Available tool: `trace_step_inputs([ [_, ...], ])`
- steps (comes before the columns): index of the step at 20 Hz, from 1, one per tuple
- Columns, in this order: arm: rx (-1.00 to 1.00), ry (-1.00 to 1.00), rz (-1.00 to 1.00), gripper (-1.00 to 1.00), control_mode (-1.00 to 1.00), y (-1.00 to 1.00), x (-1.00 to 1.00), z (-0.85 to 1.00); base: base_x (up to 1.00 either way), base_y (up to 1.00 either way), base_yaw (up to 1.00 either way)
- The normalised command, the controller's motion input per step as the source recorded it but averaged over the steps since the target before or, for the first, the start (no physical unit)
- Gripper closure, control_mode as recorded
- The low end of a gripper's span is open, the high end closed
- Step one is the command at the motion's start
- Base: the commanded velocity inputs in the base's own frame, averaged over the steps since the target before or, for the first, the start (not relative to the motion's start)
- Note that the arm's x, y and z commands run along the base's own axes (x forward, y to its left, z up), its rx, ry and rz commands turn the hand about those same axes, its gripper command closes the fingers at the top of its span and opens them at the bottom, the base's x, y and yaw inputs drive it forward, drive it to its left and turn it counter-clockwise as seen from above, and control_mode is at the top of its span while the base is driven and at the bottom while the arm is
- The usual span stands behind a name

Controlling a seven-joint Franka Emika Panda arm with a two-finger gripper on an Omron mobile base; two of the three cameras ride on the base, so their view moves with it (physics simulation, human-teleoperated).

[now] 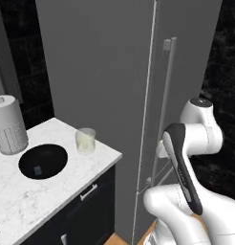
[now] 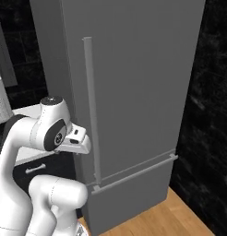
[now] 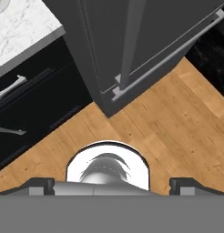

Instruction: Grab a lemon wedge from the fridge and one ice cube from the ice bowl, and put them in the glass of lemonade.

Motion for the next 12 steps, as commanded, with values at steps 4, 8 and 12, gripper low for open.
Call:
trace_step_inputs([
  [4,0.0,0.0,0.0,-1.0,1.0,0.0,0.0,0.0,0.58,0.09,-0.09],
  [8,0.0,0.0,0.0,-1.0,1.0,0.0,0.0,0.0,0.18,-0.02,-0.01],
  [12,0.0,0.0,0.0,-1.0,1.0,0.0,0.0,0.0,0.0,-0.18,0.03],
])
